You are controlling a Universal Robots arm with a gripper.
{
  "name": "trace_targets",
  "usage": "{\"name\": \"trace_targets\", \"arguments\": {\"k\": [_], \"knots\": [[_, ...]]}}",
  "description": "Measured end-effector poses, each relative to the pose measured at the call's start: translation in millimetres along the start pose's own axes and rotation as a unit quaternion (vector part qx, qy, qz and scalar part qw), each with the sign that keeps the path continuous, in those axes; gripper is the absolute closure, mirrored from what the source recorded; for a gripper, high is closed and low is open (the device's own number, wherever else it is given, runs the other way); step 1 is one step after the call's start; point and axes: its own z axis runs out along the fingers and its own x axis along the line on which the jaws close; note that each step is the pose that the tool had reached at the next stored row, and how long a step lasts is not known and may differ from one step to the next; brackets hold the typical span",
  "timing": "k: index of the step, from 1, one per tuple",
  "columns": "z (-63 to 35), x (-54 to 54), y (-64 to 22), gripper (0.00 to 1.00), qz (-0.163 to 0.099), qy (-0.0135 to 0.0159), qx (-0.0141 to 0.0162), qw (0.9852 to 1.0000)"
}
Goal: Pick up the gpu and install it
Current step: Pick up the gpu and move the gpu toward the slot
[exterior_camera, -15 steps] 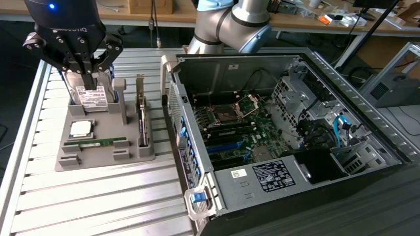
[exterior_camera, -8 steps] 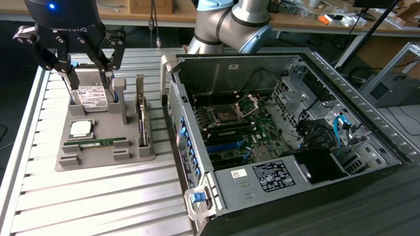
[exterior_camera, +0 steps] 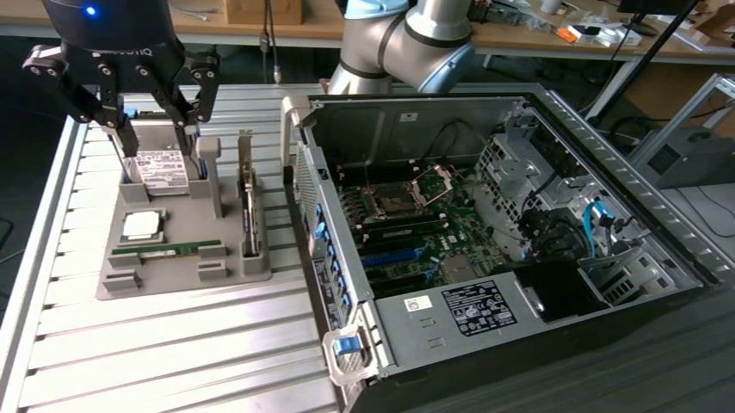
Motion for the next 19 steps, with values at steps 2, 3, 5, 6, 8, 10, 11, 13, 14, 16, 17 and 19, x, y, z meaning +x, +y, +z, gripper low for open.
{"name": "trace_targets", "arguments": {"k": [2, 3, 5, 6, 8, 10, 11, 13, 14, 16, 17, 19], "knots": [[0.7, 0.0, 0.0, 0.46, 0.0, 0.0, 0.0, 1.0], [2.1, 0.0, -0.1, 0.46, 0.0, 0.0, 0.0, 1.0], [3.7, -0.2, -0.1, 0.46, 0.0, 0.0, 0.0001, 1.0], [4.7, -0.4, -0.2, 0.46, 0.0, 0.0, 0.0001, 1.0], [6.6, -0.9, -0.2, 0.46, 0.0, 0.0, 0.0001, 1.0], [8.2, -1.5, -0.3, 0.46, 0.0, 0.0, 0.0, 1.0], [8.7, -1.7, -0.3, 0.46, 0.0, 0.0, 0.0, 1.0], [9.8, -2.0, -0.2, 0.46, 0.0, 0.0, 0.0001, 1.0], [10.2, -2.1, -0.3, 0.46, 0.0, 0.0, 0.0001, 1.0], [11.1, -2.2, -0.3, 0.46, 0.0, 0.0, 0.0001, 1.0], [11.7, -2.2, -0.3, 0.46, 0.0, 0.0, 0.0, 1.0], [12.5, -2.3, -0.4, 0.46, 0.0, 0.0, 0.0001, 1.0]]}}
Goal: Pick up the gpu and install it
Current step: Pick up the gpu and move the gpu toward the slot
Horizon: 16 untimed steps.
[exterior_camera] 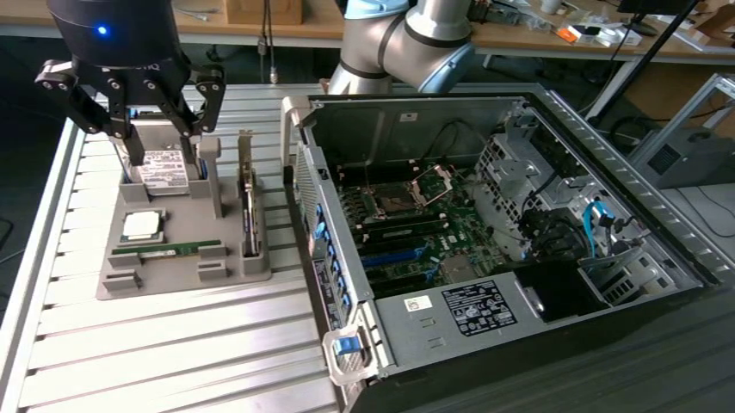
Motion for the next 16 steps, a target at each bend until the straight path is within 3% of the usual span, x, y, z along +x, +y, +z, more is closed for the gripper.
{"name": "trace_targets", "arguments": {"k": [16], "knots": [[9.6, -0.3, -0.4, 0.46, 0.0, 0.0, 0.0, 1.0]]}}
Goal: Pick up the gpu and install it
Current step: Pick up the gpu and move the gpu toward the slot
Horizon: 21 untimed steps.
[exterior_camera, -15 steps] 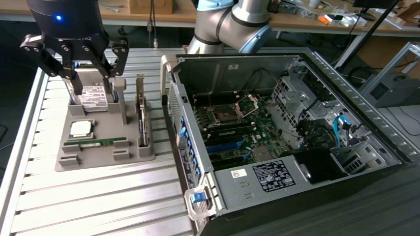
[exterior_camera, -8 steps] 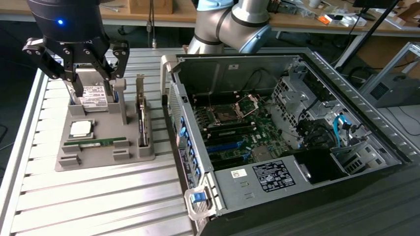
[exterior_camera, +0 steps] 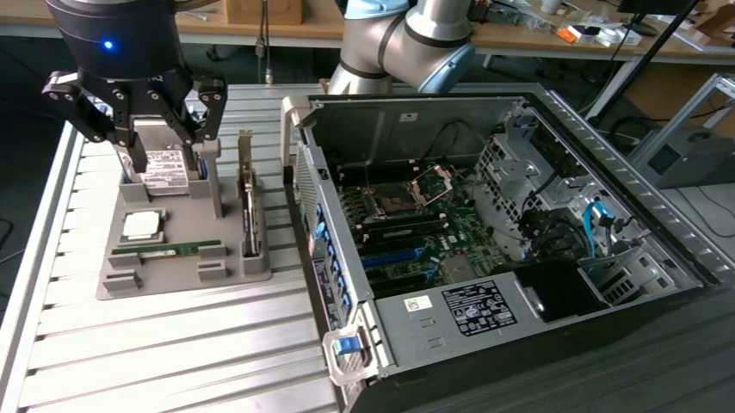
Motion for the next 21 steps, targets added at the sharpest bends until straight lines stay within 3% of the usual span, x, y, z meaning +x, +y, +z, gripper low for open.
{"name": "trace_targets", "arguments": {"k": [21], "knots": [[11.3, 0.2, -0.5, 0.46, 0.0, 0.0, 0.0004, 1.0]]}}
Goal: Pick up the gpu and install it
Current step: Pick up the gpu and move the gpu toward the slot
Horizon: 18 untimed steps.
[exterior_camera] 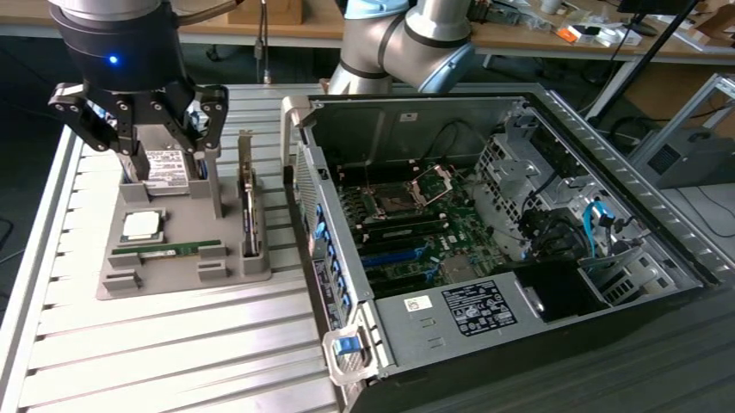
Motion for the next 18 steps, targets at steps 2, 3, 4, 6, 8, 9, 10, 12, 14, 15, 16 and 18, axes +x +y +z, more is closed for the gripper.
{"name": "trace_targets", "arguments": {"k": [2, 3, 4, 6, 8, 9, 10, 12, 14, 15, 16, 18], "knots": [[1.0, 0.0, -0.1, 0.46, 0.0, 0.0, 0.0, 1.0], [1.5, 0.0, -0.1, 0.46, 0.0, 0.0, 0.0, 1.0], [1.9, 0.1, -0.1, 0.46, 0.0, 0.0, 0.0, 1.0], [2.9, 0.1, -0.1, 0.46, 0.0, 0.0, 0.0, 1.0], [4.3, 0.1, -0.2, 0.46, 0.0, 0.0, 0.0, 1.0], [5.0, 0.1, -0.2, 0.46, 0.0, 0.0, 0.0, 1.0], [5.7, 0.1, -0.3, 0.46, 0.0, 0.0, 0.0, 1.0], [7.3, 0.2, -0.3, 0.46, 0.0, 0.0, 0.0, 1.0], [8.3, 0.2, -0.4, 0.46, 0.0, 0.0, 0.0001, 1.0], [8.8, 0.2, -0.4, 0.46, 0.0, 0.0, 0.0001, 1.0], [9.2, 0.2, -0.4, 0.46, 0.0, 0.0, 0.0001, 1.0], [10.0, 0.2, -0.4, 0.46, 0.0, 0.0, 0.0001, 1.0]]}}
